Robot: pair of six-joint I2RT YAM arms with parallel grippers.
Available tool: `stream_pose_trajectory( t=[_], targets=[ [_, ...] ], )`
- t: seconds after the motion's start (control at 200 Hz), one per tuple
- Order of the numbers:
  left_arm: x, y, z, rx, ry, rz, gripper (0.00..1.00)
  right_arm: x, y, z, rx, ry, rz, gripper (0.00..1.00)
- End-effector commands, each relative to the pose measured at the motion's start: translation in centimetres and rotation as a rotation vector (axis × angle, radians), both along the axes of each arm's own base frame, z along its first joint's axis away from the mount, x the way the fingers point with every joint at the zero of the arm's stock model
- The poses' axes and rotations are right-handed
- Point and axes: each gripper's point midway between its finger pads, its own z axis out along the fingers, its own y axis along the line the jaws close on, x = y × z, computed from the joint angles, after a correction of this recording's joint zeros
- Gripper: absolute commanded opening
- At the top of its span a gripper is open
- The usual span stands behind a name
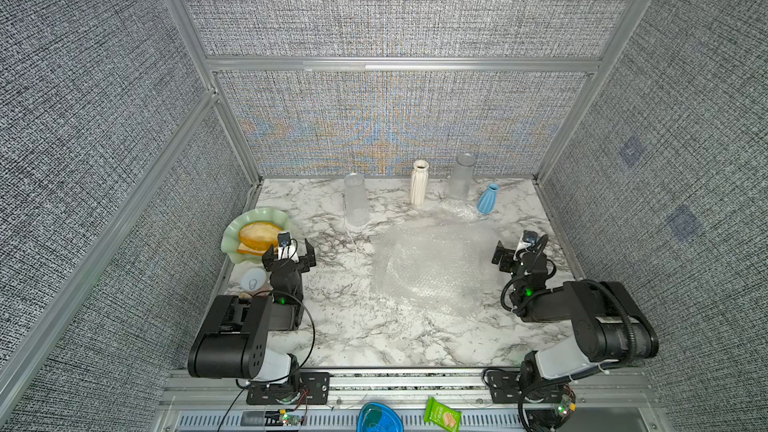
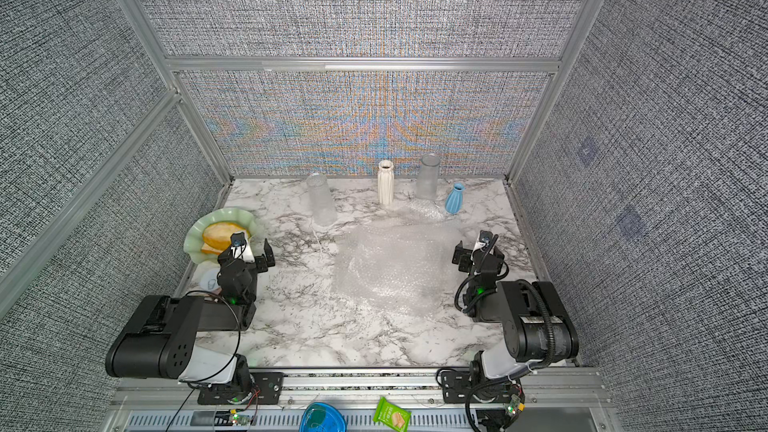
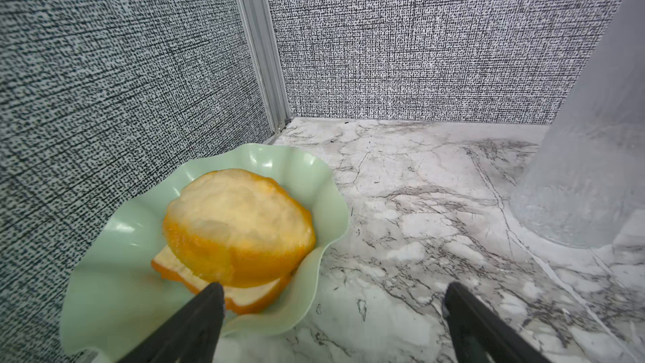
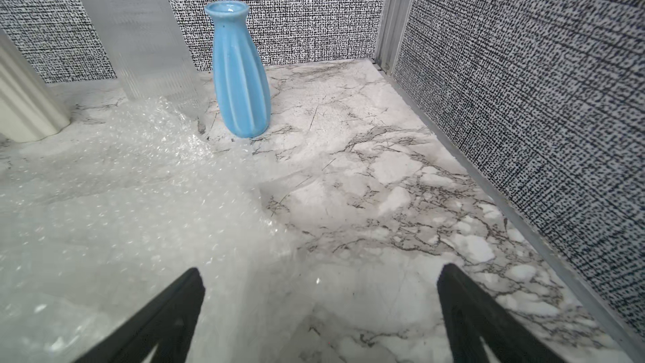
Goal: Unwrap the vase from the bubble wrap
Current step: Reset both arms
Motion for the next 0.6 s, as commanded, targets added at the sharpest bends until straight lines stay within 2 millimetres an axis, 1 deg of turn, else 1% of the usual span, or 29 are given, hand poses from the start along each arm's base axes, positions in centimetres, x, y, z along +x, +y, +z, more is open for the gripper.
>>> stream_pose_trajectory(
  t=[0.0,0.04,0.085,0.105,0.14,0.18,0.27,0.36,0.45,0.595],
  targets=[
    [-0.8,0.0,3.2,-0.006,-0.160,-0.004,0.99,-0.1,0.3,2.3,-0.003,-0.118,0.016,0.99],
    [-0.1,-0.3,3.0,0.001,-0.145,-0.018,0.99,0.3,0.2,2.2,-0.002,-0.102,0.011,0.99],
    [1.3,-0.5,1.7,-0.001,-0.067,-0.028,0.99,1.1,0.0,1.9,-0.001,-0.068,-0.002,0.99],
    [1.6,-0.4,1.4,0.009,-0.047,-0.020,0.99,1.4,-0.3,1.7,0.000,-0.049,-0.018,0.99],
    [1.1,-0.5,1.5,-0.002,-0.063,-0.027,0.99,2.0,-0.5,1.4,0.006,-0.012,-0.036,0.99],
    [0.8,0.0,1.3,-0.014,-0.068,0.007,1.00,1.6,-0.5,1.3,0.007,-0.005,-0.036,0.99],
    [0.7,0.0,1.8,0.004,-0.108,0.002,1.00,1.6,-0.8,1.5,0.000,-0.032,-0.055,0.99],
    [0.8,0.0,1.5,-0.003,-0.083,0.003,0.99,1.6,-0.8,1.4,0.006,-0.019,-0.056,0.99],
    [0.7,0.0,1.8,0.001,-0.102,0.000,0.99,1.6,-0.8,1.4,0.004,-0.023,-0.055,0.99],
    [0.7,0.0,1.7,0.000,-0.099,0.001,0.99,1.6,-0.8,1.5,0.003,-0.027,-0.055,0.99]
  ],
)
